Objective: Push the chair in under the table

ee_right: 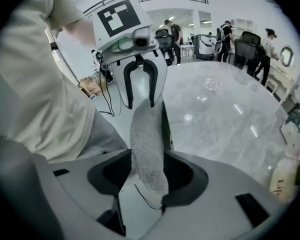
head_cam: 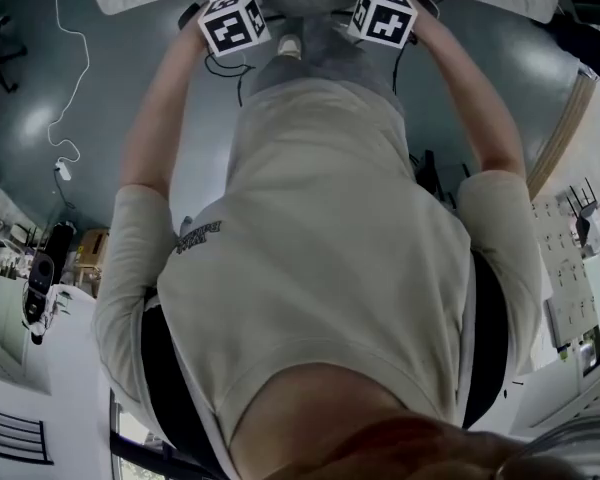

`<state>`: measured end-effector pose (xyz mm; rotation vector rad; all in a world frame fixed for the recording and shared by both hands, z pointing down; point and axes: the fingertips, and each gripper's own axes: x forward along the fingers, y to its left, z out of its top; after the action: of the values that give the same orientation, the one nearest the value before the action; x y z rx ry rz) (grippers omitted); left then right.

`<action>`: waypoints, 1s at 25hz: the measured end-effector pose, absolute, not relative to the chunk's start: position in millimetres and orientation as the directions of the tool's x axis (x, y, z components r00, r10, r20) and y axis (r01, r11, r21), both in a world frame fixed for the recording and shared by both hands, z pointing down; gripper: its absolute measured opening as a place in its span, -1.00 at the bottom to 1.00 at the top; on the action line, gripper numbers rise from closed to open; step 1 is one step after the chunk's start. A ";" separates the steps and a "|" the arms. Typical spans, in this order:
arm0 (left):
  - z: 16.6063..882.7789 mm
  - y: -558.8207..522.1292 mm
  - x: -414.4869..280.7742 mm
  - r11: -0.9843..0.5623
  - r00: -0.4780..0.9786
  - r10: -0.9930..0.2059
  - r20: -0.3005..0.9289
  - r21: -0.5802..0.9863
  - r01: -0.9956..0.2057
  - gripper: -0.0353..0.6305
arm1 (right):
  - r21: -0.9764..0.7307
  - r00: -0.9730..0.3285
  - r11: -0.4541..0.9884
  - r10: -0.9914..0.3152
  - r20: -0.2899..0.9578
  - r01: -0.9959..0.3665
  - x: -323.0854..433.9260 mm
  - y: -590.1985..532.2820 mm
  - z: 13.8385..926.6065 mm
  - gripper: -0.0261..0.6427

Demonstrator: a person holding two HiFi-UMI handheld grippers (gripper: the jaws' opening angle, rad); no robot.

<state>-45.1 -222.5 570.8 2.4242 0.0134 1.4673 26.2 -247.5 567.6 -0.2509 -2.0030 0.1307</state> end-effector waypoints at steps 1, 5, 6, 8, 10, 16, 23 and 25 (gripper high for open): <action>555.4 -228.6 -44.7 -0.948 0.516 0.139 0.845 0.263 -0.176 -0.36 | -0.198 -0.440 0.975 0.222 0.870 0.101 24.7 -253.6 555.4 -0.31; 493.0 -266.9 -41.8 -0.936 0.654 -0.041 0.756 0.200 -0.290 -0.40 | -0.145 -0.543 0.989 0.123 0.831 0.002 15.0 -287.9 504.6 -0.35; 475.4 -278.0 -39.6 -0.927 0.684 -0.101 0.722 0.180 -0.328 -0.43 | -0.129 -0.573 0.991 0.088 0.815 -0.031 13.7 -297.2 489.3 -0.38; 439.1 -301.6 -38.3 -0.898 0.732 -0.234 0.640 0.147 -0.415 -0.48 | -0.095 -0.633 0.990 0.009 0.774 -0.103 10.8 -317.0 456.9 -0.39; 404.9 -325.8 -43.6 -0.854 0.749 -0.365 0.552 0.121 -0.506 -0.51 | -0.064 -0.686 0.982 -0.076 0.723 -0.176 6.6 -337.9 424.8 -0.43; 299.0 -374.4 -52.4 -0.738 0.707 -0.637 0.307 0.019 -0.674 -0.64 | -0.002 -0.789 0.933 -0.304 0.534 -0.361 11.1 -387.2 330.1 -0.55; 227.1 -386.8 -62.7 -0.608 0.601 -0.788 0.137 -0.022 -0.793 -0.68 | 0.025 -0.816 0.878 -0.454 0.359 -0.478 22.9 -405.2 261.3 -0.62; 216.8 -389.2 -69.2 -0.565 0.560 -0.822 0.107 -0.028 -0.825 -0.69 | 0.035 -0.813 0.865 -0.483 0.324 -0.500 23.7 -409.9 248.5 -0.64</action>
<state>-69.2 -389.2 216.8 2.7518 -1.4531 0.1673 23.7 -409.9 248.5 0.7361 -2.7146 0.0736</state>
